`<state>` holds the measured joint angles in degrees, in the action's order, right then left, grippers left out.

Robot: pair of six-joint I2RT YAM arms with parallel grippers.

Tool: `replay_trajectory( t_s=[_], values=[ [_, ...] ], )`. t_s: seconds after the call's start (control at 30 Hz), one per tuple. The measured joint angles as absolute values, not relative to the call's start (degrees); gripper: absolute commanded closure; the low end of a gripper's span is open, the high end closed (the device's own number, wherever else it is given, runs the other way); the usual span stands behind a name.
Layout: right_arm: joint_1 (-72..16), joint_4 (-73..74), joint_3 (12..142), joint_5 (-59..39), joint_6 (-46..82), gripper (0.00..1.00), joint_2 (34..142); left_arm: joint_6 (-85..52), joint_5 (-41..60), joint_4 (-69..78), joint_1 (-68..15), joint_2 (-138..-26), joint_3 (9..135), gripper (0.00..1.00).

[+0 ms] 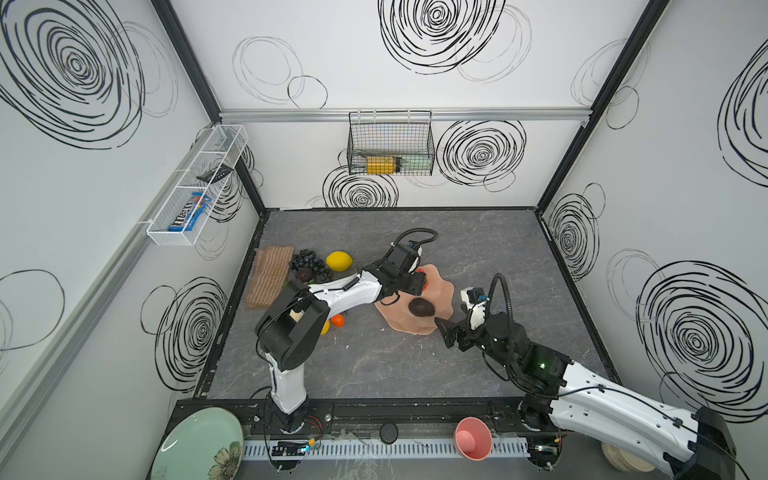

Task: Place and organize the fake fruits in the fruit bowl

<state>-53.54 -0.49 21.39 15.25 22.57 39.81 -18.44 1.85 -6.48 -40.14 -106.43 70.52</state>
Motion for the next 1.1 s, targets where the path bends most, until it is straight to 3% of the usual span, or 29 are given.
replay_trajectory(
  t_s=[0.7,1.1],
  values=[
    [-53.32,-0.64,21.39,15.53,22.92,0.03,41.17,-16.71,-1.69,-10.52,-41.93,-107.74,69.43,0.36],
    [-53.28,-0.64,21.39,15.53,22.94,0.03,42.35,-16.73,-1.67,-10.66,-41.93,-107.66,68.86,0.23]
  ],
)
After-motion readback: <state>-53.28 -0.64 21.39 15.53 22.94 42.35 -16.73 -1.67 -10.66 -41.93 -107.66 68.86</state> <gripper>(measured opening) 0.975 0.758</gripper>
